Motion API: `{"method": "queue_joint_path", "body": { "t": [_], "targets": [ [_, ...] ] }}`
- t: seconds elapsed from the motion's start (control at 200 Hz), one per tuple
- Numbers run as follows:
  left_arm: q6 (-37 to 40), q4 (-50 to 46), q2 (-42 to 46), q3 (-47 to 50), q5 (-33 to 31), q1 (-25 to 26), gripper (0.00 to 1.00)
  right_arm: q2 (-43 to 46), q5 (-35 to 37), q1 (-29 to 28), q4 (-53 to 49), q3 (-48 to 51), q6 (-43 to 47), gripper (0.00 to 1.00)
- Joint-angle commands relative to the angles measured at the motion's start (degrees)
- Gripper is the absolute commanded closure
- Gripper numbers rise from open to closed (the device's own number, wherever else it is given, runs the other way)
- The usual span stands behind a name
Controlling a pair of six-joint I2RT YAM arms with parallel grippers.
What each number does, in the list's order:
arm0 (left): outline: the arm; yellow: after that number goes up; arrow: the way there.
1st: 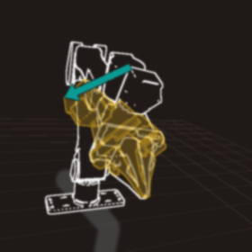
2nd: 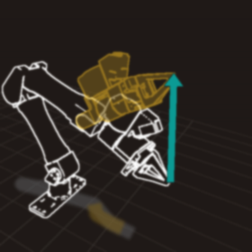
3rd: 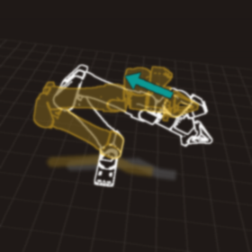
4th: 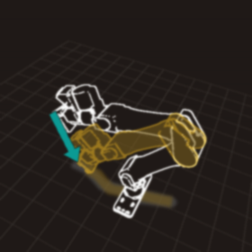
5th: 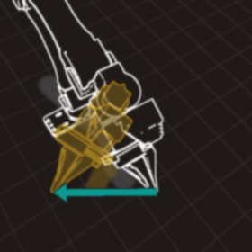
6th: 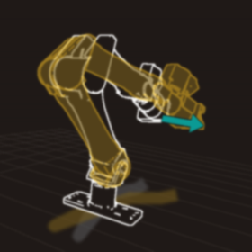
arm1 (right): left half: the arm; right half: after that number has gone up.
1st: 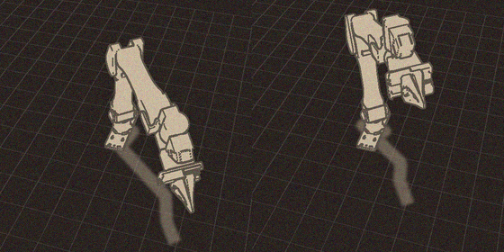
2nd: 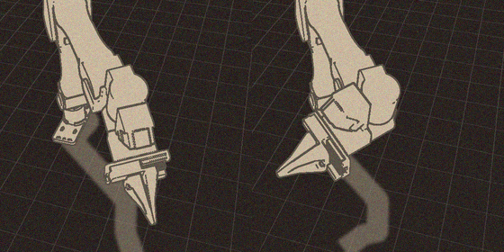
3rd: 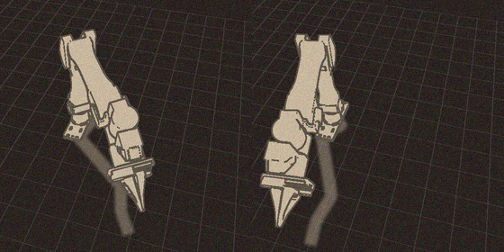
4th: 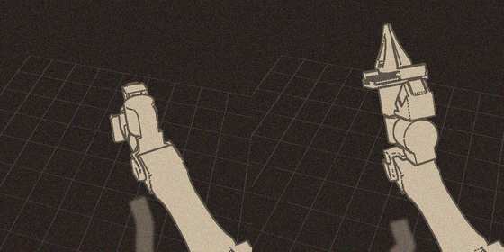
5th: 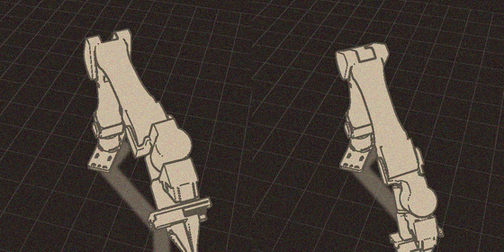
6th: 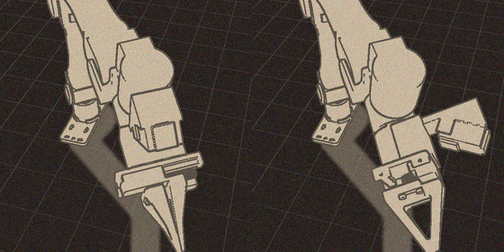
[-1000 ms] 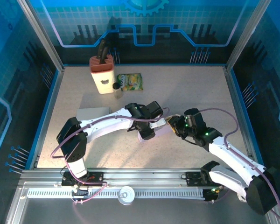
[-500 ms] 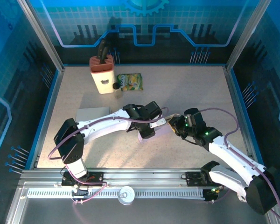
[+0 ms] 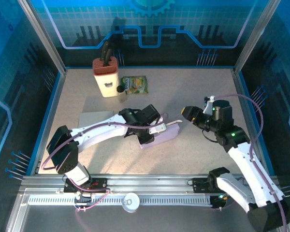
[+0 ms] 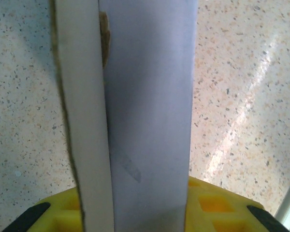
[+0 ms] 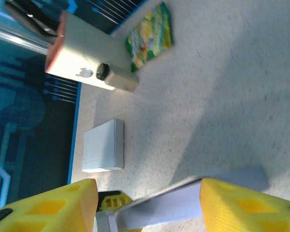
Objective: Fold the paper box
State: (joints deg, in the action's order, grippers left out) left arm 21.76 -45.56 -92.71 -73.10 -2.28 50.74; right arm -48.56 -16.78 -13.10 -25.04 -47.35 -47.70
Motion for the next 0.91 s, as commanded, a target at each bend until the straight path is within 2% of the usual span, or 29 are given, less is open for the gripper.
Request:
{"method": "queue_joint_path", "body": {
  "t": [0.0,0.06,0.2,0.475,0.9],
  "targets": [
    [4.0,-2.5,2.3,1.4,3.3,-0.2,0.7,-2.8,-10.9,4.1,-2.9,-0.3,12.8,0.45],
    [4.9,-3.1,2.6,2.0,3.5,-0.3,0.7,-4.2,-13.7,4.2,-1.9,0.2,14.5,0.49],
    [6.1,-2.3,3.9,4.0,3.5,-0.7,0.67,-6.7,-12.7,2.3,-2.8,0.8,19.1,0.53],
    [6.2,-1.7,3.4,3.8,4.6,-1.1,0.66,-9.0,-13.9,-0.6,0.8,4.8,20.6,0.45],
    [5.8,-1.5,3.0,3.7,4.5,-1.5,0.66,-9.6,-13.8,-3.3,-0.1,5.0,19.4,0.48]
  ]
}}
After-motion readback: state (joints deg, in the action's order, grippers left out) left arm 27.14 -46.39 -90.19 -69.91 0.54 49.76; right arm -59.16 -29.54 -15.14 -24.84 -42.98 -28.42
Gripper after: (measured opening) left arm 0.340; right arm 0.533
